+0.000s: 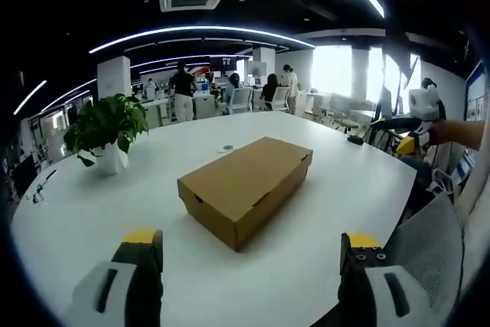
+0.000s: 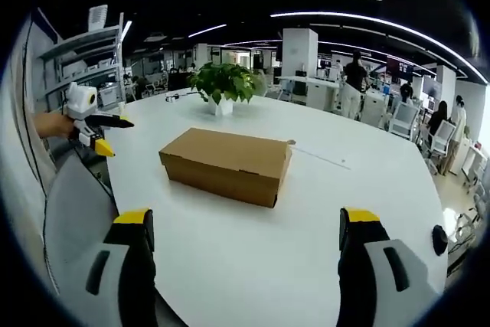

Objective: Operate the shoe box by opening the lid, removing the specified soft item, and placing it in the target area until the item is outside and the box remains undamaged.

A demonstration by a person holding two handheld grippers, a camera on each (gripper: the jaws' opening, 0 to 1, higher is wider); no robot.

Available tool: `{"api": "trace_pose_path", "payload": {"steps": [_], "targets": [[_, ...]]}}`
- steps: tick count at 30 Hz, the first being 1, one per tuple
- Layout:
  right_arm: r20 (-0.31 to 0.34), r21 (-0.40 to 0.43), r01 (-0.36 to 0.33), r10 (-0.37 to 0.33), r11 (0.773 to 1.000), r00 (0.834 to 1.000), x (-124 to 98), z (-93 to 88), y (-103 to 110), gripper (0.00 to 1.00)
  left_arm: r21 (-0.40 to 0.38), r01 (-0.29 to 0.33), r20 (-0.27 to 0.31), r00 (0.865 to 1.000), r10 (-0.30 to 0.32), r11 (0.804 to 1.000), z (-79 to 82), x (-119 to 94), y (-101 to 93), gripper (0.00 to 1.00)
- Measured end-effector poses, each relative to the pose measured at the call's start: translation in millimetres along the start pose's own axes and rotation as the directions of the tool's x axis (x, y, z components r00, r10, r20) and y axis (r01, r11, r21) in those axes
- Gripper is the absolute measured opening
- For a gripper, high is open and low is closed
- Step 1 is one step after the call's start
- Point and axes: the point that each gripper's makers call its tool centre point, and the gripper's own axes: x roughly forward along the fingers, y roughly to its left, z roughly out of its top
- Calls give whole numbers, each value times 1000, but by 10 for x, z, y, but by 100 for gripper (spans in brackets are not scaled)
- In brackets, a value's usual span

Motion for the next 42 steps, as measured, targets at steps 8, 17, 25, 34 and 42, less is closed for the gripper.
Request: {"api": "trace_pose_path", "payload": {"steps": [8,17,25,34,42], "targets": [[-13,-20,-40,40,999,999,107,19,-66,96,-1,-5,4,1000,5,1000,50,106,35,98],[-27,-36,-77,77,996,997,256,21,-186,93,12,-9,-12,1000,9,1000,28,207,62,99],[-61,-65,-143,139,988,988,438,-21,-220,94,19,6,-11,1000,-6,1000,44,346,66,98],[-96,-92,-206,197,974,976,632,-94,-262,93,34,10,-21,1000,-10,999,-22,462,109,98],[-114,-113,-248,235,962,965,811,-137,-291,92,38,6,-30,1000,-5,999,-47,554,163,96]]}}
